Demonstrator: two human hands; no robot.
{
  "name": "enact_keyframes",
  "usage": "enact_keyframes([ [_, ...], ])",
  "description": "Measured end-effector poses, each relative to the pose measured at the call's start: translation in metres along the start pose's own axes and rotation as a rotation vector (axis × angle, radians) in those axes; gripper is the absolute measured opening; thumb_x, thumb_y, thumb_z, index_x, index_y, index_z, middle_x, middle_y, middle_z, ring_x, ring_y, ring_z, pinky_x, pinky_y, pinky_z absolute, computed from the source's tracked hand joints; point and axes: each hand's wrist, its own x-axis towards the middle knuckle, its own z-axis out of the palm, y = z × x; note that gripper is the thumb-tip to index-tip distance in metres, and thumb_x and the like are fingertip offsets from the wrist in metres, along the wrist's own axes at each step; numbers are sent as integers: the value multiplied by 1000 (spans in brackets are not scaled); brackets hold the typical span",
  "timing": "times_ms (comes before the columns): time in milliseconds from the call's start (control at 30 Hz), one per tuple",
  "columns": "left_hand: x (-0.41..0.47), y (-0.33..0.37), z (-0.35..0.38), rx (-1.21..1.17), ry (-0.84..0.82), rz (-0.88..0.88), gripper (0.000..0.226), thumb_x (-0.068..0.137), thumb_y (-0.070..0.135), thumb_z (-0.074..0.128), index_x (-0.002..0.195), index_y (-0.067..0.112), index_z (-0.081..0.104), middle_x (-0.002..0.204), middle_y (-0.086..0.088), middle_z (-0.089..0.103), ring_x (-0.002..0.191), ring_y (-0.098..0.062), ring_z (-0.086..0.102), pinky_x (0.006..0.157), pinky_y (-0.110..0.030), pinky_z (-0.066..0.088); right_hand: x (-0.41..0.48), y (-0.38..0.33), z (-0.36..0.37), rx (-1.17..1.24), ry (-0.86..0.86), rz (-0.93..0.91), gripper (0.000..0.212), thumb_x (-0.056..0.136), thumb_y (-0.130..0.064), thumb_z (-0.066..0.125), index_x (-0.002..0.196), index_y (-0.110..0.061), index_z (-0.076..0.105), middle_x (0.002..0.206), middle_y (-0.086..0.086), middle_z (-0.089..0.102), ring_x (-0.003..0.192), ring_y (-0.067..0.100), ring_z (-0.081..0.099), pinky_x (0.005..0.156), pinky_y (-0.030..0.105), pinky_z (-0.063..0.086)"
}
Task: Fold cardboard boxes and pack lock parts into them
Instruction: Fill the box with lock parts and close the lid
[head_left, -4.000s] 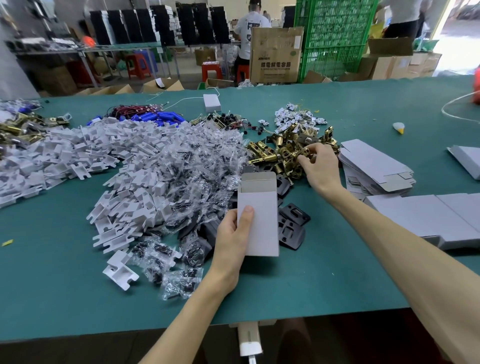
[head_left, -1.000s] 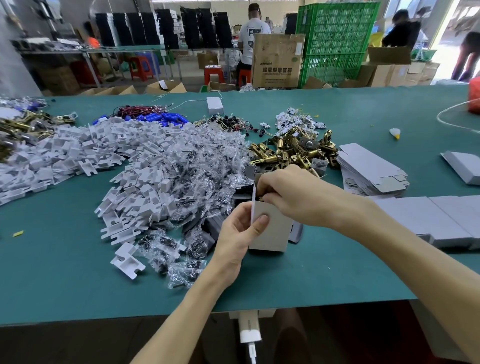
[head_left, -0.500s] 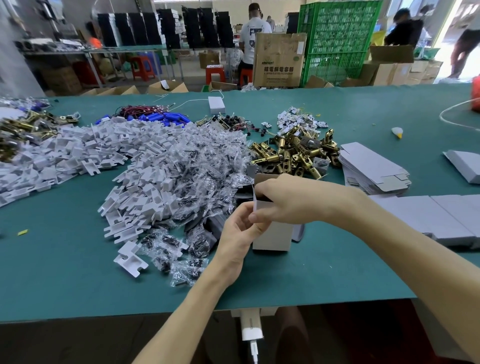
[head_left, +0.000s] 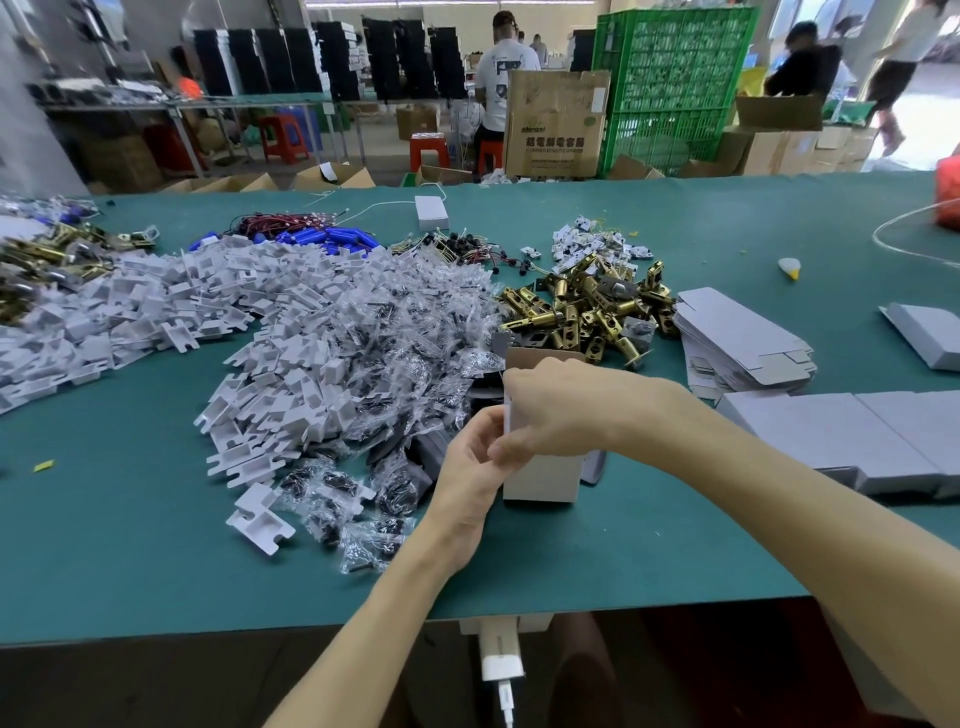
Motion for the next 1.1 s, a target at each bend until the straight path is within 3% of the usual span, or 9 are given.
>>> enact_keyframes([
  [100, 0, -1, 0, -14, -14, 6, 31, 86, 15, 72, 117, 12, 67, 105, 2, 75, 101, -8, 67, 85, -19, 53, 0, 5, 3, 27, 6, 10, 43, 93, -55, 64, 74, -26, 38, 80, -2, 48, 72, 18, 53, 58, 35, 43],
  [233, 1, -2, -2, 2, -28, 11, 28, 87, 11, 70, 114, 11, 67, 103, 3, 75, 101, -9, 67, 87, -21, 54, -1, 3, 8, -1, 40, 8, 45, 94, -52, 64, 68, -25, 41, 71, -1, 49, 61, 14, 49, 50, 31, 36],
  [367, 1, -3, -3, 35, -34, 9, 26, 88, 11, 71, 114, 15, 68, 104, 2, 75, 101, -8, 68, 86, -20, 54, 1, 2, 1, -33, -22, 24, 48, 91, -59, 65, 65, -24, 46, 70, -1, 52, 62, 15, 52, 53, 31, 40],
  [533, 0, -2, -3, 50, -35, 2, 27, 89, 14, 73, 115, 17, 68, 107, 1, 75, 103, -8, 68, 86, -20, 55, 5, 3, -10, -80, -131, 33, 50, 87, -68, 62, 69, -23, 56, 71, -5, 56, 62, 12, 53, 52, 29, 37],
  [733, 0, -3, -4, 56, -39, -3, 30, 94, 3, 72, 123, 10, 65, 108, -3, 74, 102, -8, 67, 84, -19, 54, 8, 4, -15, -87, -189, 2, 46, 88, -67, 64, 65, -28, 53, 70, -10, 54, 62, 7, 48, 52, 26, 33],
  [967, -1, -2, -4, 59, -55, -3, 29, 97, 0, 69, 122, 14, 65, 107, 3, 76, 101, -5, 67, 85, -17, 53, 10, -2, -22, -120, -279, -5, 48, 90, -67, 62, 70, -25, 52, 76, -9, 53, 67, 8, 50, 56, 27, 35],
  [1100, -1, -2, -3, 47, -53, -4, 28, 97, 2, 69, 122, 14, 65, 109, 0, 75, 102, -7, 67, 84, -16, 52, 6, -3, -20, -59, -264, -6, 42, 93, -53, 66, 73, -17, 58, 72, -6, 52, 62, 11, 48, 54, 26, 35],
])
